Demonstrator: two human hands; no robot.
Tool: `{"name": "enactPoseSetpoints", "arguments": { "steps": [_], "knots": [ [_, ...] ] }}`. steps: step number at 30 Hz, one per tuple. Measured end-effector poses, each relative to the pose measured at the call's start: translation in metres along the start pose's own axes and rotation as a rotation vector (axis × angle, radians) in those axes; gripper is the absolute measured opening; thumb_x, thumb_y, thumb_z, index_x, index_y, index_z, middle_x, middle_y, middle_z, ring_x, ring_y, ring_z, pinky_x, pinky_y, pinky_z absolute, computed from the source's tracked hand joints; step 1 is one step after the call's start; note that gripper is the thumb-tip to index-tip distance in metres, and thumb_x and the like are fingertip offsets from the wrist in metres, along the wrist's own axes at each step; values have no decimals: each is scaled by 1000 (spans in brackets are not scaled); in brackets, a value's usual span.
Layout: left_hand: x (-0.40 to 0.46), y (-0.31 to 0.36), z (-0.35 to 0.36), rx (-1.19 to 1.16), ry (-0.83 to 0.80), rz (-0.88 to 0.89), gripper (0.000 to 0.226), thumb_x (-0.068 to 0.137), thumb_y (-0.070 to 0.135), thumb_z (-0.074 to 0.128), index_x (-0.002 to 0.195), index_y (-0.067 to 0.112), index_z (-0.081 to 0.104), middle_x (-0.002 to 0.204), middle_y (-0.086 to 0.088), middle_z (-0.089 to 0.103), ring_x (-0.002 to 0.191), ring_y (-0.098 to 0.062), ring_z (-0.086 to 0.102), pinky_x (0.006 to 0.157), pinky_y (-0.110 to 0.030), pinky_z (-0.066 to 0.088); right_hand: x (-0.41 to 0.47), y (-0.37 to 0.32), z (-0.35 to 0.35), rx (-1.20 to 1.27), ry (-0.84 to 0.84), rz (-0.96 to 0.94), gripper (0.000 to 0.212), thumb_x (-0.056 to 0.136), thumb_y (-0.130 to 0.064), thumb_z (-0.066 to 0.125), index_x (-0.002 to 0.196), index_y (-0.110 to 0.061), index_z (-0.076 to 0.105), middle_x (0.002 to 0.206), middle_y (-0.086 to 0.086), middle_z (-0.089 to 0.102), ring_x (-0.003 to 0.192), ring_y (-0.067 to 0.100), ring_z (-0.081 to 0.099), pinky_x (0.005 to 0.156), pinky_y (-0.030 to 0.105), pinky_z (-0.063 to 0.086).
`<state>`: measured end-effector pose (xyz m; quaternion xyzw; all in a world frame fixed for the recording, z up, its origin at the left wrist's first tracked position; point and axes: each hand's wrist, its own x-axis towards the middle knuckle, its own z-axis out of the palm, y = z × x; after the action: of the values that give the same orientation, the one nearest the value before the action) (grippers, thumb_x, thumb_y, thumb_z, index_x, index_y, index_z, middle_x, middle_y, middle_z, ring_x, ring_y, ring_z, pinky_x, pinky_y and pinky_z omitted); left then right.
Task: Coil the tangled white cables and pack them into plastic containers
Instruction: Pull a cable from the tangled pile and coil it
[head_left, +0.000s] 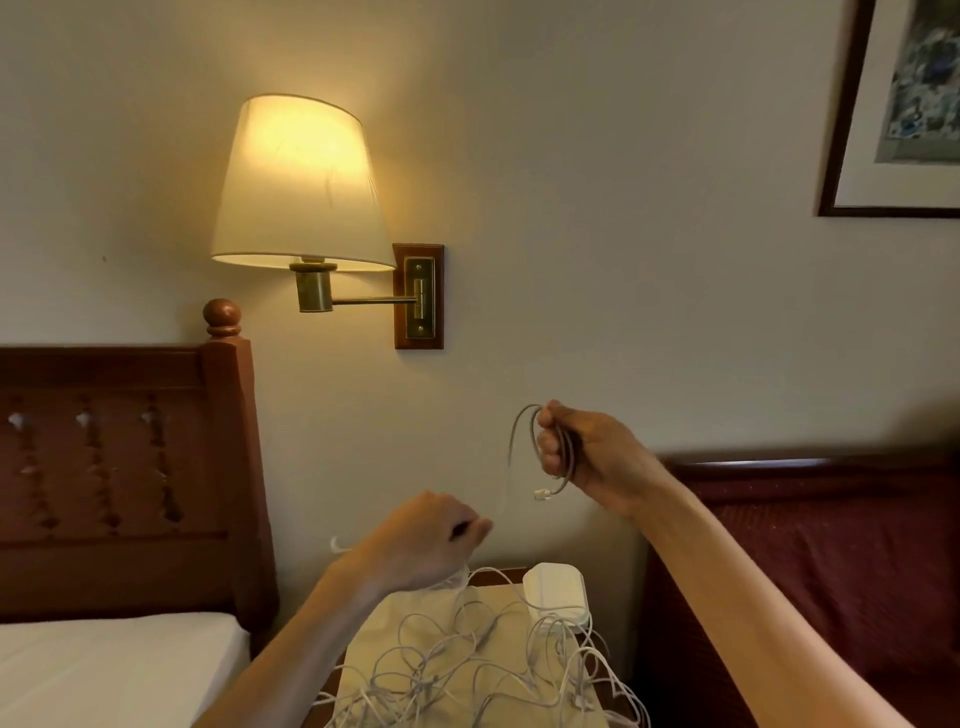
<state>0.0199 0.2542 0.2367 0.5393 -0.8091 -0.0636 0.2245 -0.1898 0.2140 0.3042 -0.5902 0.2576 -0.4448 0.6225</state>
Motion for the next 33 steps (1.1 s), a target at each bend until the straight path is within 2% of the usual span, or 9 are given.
{"name": "enactPoseSetpoints", "arguments": {
  "steps": [4,7,14,17,21,23,28,30,33],
  "knots": [
    [0,44,-26,87,18,241,45,100,42,44,64,17,51,50,5,42,44,-14,39,49,-28,31,0,16,16,-252,16,-63,36,104,-25,39,85,-5,62,72,11,68,64,20,65,62,26,53],
    [2,47,-34,174,274,370,33,100,41,44,78,23,62,57,13,51,49,-11,48,50,-15,30,-4,22,21,-432,49,-94,41,104,-27,42,81,-4,66,62,4,66,56,14,61,54,19,49],
    [20,27,-26,189,643,286,34,100,46,38,83,23,57,70,13,53,58,-7,47,52,-19,31,-12,21,25,-405,-27,-27,39,105,-25,36,84,-6,63,55,3,55,48,13,49,53,24,43],
    [24,20,-21,82,628,241,34,99,50,39,88,25,60,78,11,53,65,-7,51,54,-24,40,-16,21,22,-249,-99,72,38,105,-25,34,88,-5,61,54,4,52,47,14,47,52,25,40],
    [26,26,-18,-317,444,154,23,98,38,50,99,20,64,89,10,65,74,5,58,64,-11,40,-18,19,21,-44,-105,144,37,106,-23,31,81,-8,55,49,0,41,43,12,37,46,21,35],
    [27,30,-21,-560,280,93,33,98,41,47,93,18,71,82,6,68,76,-2,61,72,-16,45,-16,17,22,39,-119,152,36,105,-23,30,79,-10,51,48,-1,39,43,11,35,46,20,33],
    [19,44,-31,-1227,187,7,34,97,32,52,83,6,69,57,-1,48,52,-14,50,55,-25,49,-16,16,36,377,-231,152,39,104,-25,31,74,-11,51,71,12,64,59,20,60,62,27,54],
    [21,43,-32,-1252,202,20,34,96,33,53,79,8,70,57,-2,49,53,-14,50,58,-27,49,-16,19,41,465,-252,122,39,103,-26,33,73,-11,52,68,9,63,56,17,59,58,25,52],
    [22,41,-32,-1081,311,25,34,94,38,54,73,15,70,67,0,55,70,-11,52,68,-22,42,-15,24,45,429,-271,61,31,101,-29,34,80,-13,51,50,-7,33,42,5,28,42,18,27]
  ]
}}
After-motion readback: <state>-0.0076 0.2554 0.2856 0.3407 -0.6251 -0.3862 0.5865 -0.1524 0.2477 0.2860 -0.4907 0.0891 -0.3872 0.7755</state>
